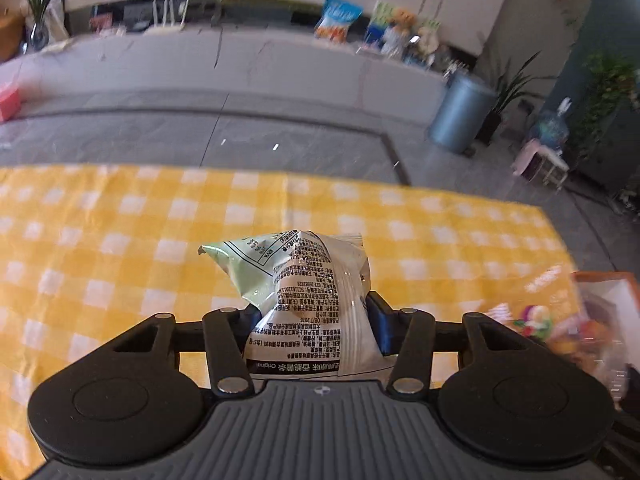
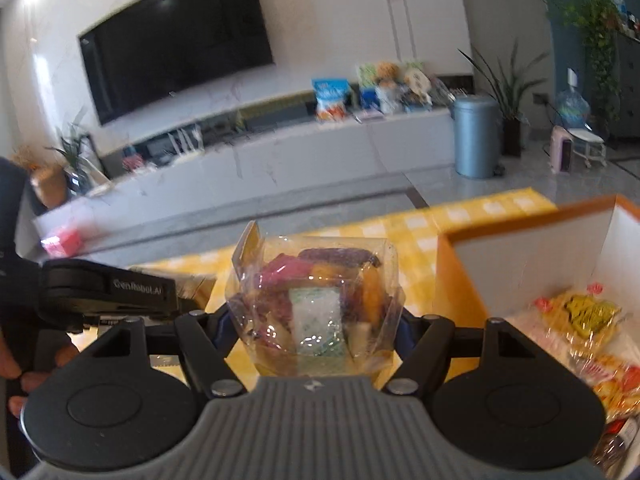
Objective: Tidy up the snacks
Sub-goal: 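Carry both items over the orange box and open both grippers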
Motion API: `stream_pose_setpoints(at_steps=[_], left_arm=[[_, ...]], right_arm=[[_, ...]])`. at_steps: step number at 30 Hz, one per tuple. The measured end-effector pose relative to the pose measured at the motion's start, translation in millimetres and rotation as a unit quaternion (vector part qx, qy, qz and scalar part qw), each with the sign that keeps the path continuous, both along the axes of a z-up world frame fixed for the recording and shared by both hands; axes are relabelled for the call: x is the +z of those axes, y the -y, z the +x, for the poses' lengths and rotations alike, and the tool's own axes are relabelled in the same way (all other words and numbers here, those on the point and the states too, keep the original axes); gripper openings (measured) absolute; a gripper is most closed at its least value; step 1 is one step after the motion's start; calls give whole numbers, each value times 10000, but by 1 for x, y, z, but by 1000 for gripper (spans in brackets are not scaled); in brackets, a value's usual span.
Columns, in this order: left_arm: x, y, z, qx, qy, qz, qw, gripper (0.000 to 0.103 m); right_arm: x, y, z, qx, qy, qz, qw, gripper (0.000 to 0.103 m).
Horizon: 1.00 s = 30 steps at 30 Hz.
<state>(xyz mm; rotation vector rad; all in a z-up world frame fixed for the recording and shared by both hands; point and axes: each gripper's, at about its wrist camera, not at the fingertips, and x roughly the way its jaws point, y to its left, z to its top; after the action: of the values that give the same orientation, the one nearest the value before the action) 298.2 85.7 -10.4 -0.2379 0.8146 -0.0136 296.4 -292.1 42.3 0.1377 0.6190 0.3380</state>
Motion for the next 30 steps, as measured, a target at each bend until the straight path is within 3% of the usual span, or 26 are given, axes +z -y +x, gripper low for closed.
stream_pose_setpoints(at_steps=[7, 11, 14, 18, 22, 26, 27, 30], left_arm=[[87, 39, -42, -218, 872, -219, 9957, 57], [106, 71, -55, -640, 1108, -439, 9908, 57], [102, 100, -61, -1047, 1117, -652, 9861, 57], [77, 140, -60, -1638, 964, -1021, 9765, 57], [48, 178, -50, -2014, 664, -1095, 9711, 57], [29, 194, -46, -2190, 759, -1025, 9674, 58], [27, 195, -45, -2189, 788, -1045, 9669, 58], [21, 199, -41, -2176, 686, -1144, 9669, 58]], right_arm=[[53, 42, -23, -98, 352, 346, 9987, 70], [78, 87, -34, -333, 363, 117, 9987, 70], [82, 130, -40, -705, 114, -123, 9974, 71], [65, 184, -49, -1247, -359, -30, 9915, 71], [42, 206, -46, -1375, -889, -77, 9865, 72], [28, 208, -41, -1714, -1206, -535, 9763, 82], [29, 212, -42, -1773, -1245, -517, 9749, 89], [34, 228, -51, -2024, -1046, -340, 9731, 94]])
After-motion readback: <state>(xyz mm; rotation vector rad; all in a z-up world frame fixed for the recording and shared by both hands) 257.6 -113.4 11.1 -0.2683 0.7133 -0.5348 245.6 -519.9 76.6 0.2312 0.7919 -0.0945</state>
